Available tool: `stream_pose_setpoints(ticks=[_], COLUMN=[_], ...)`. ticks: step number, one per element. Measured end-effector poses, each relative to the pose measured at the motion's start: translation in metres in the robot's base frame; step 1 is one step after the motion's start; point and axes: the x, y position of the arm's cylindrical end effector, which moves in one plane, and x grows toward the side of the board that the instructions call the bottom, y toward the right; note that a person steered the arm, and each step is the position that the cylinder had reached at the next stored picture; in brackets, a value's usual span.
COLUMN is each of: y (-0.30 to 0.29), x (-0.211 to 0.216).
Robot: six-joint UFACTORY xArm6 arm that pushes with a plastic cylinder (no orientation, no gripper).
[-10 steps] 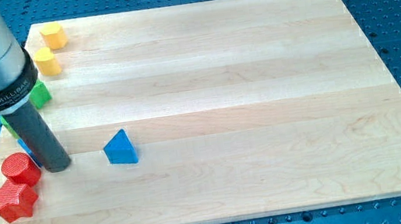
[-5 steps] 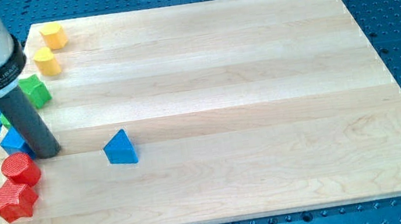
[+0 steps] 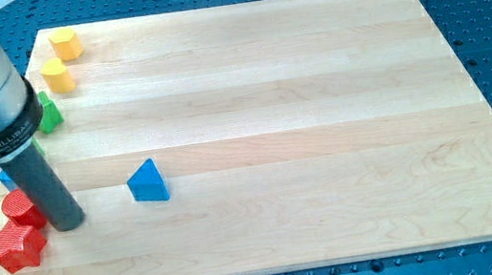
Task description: Push the blue cube above the red circle
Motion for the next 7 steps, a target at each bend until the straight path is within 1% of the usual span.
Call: stream_pose_setpoints(ticks=[2,3,4,5,7], y=[-0.008,0.017,0.063,0.092,0.092], x=[0.000,0.000,0.033,0.037,-0.020])
